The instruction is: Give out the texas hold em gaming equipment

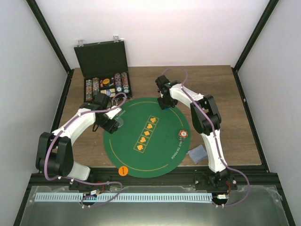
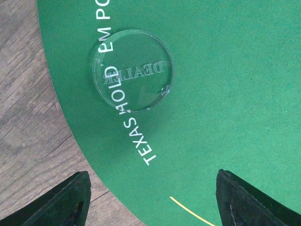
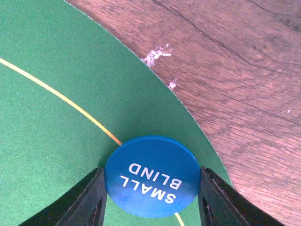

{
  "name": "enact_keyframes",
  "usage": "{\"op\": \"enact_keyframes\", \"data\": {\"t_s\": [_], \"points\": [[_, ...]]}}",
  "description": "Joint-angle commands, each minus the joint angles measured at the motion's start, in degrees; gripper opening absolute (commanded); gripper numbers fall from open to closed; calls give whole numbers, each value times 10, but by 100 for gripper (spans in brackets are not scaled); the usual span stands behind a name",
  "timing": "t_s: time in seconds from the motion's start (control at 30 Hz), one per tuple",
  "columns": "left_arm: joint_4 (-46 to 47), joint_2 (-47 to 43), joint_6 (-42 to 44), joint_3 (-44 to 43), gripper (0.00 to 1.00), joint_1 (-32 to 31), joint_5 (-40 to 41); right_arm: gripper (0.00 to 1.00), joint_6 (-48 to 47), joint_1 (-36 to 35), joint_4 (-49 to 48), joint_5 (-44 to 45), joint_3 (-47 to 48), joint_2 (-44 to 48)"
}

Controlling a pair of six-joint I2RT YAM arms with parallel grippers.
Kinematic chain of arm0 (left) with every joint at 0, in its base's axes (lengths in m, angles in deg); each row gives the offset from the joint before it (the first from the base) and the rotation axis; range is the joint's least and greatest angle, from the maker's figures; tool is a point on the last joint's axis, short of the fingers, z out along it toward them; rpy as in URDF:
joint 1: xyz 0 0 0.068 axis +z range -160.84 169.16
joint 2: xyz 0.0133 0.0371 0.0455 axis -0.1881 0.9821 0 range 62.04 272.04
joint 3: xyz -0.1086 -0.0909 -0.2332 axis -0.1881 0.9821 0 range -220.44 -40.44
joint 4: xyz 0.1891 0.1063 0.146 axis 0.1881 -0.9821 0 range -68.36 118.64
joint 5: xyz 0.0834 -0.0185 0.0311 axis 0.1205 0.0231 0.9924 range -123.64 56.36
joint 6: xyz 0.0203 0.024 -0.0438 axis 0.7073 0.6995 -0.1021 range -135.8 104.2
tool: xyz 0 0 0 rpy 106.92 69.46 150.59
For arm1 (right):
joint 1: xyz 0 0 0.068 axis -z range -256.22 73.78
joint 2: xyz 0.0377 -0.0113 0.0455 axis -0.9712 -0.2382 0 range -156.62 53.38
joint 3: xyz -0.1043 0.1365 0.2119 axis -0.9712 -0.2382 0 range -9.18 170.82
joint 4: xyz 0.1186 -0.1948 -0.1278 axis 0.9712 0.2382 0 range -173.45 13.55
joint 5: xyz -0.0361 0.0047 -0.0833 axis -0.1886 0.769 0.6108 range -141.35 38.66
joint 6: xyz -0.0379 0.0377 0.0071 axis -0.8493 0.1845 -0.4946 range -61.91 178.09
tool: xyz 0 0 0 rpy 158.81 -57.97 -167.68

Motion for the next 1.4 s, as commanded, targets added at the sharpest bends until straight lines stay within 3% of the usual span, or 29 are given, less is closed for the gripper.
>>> {"op": "enact_keyframes", "data": {"t_s": [0.0, 0.07, 0.2, 0.43, 0.6, 0.83, 1.03, 1.37], "points": [[5, -6, -4, 3, 74, 3, -4, 37, -11, 6, 1, 17, 22, -31], [5, -8, -3, 4, 74, 3, -4, 40, -12, 6, 7, 12, 29, -34], [1, -11, -2, 4, 74, 3, -3, 62, -10, 6, 21, -14, 36, -24], [-1, -28, -3, 3, 75, 8, -2, 77, -7, -15, 39, -28, 46, 43], [-8, -34, -12, -7, 75, 39, 1, 78, -34, -90, 33, -63, 9, 130], [-13, -54, -25, -9, 75, 161, -44, 78, -52, -282, -94, -180, -159, 237], [-16, -71, -28, 2, 75, 203, -59, 74, -60, -421, -200, -189, -194, 211], [-24, -90, -26, 9, 75, 203, -67, 59, -84, -489, -249, -210, -170, 120]]}}
